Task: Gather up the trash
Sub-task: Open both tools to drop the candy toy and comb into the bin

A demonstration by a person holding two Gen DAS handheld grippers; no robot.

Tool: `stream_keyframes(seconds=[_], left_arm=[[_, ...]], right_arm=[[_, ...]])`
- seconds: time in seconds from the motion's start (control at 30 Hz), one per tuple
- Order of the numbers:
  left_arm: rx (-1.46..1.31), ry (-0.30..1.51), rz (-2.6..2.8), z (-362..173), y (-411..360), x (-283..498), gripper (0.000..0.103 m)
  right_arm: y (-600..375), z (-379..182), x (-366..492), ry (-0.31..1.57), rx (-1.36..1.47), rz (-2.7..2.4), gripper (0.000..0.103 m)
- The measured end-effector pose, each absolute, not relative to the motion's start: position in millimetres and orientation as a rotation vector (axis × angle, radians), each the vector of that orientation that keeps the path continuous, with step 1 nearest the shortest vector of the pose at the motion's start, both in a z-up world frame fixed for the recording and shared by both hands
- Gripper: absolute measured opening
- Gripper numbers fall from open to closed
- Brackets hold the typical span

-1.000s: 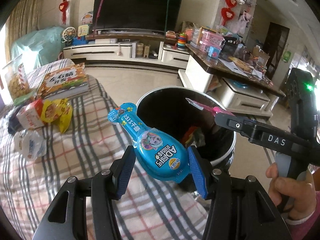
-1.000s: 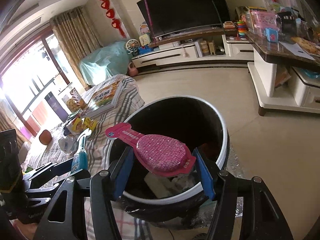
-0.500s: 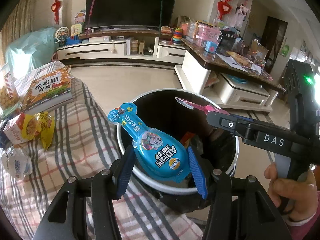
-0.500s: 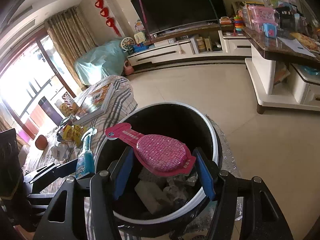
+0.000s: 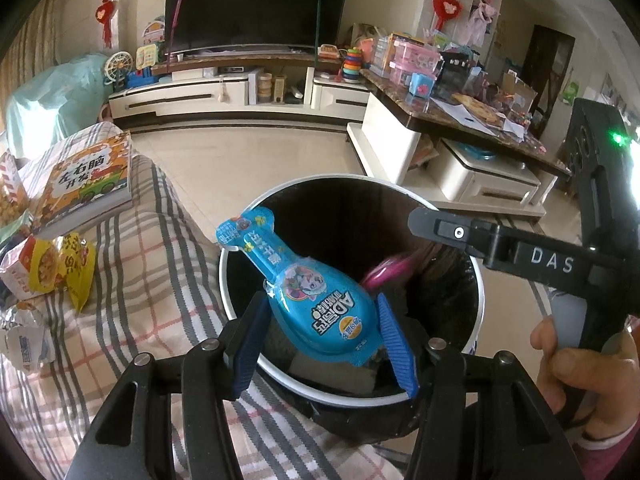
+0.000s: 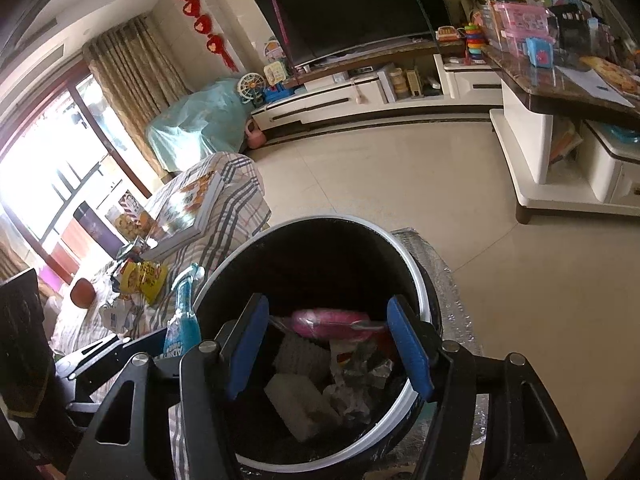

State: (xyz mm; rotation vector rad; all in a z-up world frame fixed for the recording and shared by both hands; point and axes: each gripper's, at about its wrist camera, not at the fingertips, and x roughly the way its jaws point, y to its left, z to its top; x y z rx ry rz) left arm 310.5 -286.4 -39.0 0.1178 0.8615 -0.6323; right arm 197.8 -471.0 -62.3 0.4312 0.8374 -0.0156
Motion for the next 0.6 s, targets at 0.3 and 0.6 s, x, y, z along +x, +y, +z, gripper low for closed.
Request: stream_keyframes(seconds=[0.3,0.6], left_arm=[[0.092,0.856,-0.615,-41,-271,298,0.069],[0.014,0.875,-0.532,-50,-221,277,0.069]], right_arm=[[-471,-57,184,0.802,0.461,-0.030,0.072],[-446,-56,171,0.791,0.465,0.000,0.089]])
